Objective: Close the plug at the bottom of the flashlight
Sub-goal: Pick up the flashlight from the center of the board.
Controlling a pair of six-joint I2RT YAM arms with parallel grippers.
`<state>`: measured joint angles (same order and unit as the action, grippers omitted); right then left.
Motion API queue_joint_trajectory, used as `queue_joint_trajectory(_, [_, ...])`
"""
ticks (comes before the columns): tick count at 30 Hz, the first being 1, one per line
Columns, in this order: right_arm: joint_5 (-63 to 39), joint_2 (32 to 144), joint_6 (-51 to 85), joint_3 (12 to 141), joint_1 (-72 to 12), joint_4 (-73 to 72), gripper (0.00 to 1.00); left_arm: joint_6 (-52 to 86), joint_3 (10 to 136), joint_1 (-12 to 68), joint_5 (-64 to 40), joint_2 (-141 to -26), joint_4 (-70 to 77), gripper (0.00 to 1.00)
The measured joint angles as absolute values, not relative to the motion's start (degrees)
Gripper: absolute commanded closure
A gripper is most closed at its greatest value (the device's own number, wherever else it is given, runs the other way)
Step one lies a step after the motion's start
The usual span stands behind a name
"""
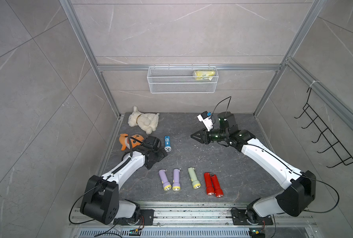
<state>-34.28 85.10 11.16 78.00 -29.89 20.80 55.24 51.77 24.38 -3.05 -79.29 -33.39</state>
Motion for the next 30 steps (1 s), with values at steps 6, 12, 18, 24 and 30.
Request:
queue_joint_trajectory(6, [-34.3, 85.2, 11.1, 78.0, -30.0, 20.8, 0.63, 57.3, 49.9, 28.8, -9.8, -78.7, -34.5, 0.01])
queue_joint_trajectory(12, [-34.5, 85.2, 11.2, 78.0, -30.0, 20.8, 0.63, 59.2, 44.9, 30.9, -9.1, -72.0, -38.9, 0.03])
queue_joint_trajectory(18, [-34.9, 85.7, 11.6, 78.0, -30.2, 20.7, 0.63, 59.5, 44.1, 34.6, -4.6, -65.7, -44.4, 0.02])
queue_joint_trajectory(24, [-35.3, 86.7, 12.2, 78.0, -30.5, 20.3, 0.64, 59.5, 43.7, 36.9, -2.8, -69.8, -45.0, 0.01])
queue_joint_trajectory(30, [-35.3, 86.7, 12.2, 78.0, -30.6, 20.3, 0.64, 59.4, 41.0, 37.1, -1.6, -73.9, -43.1, 0.09])
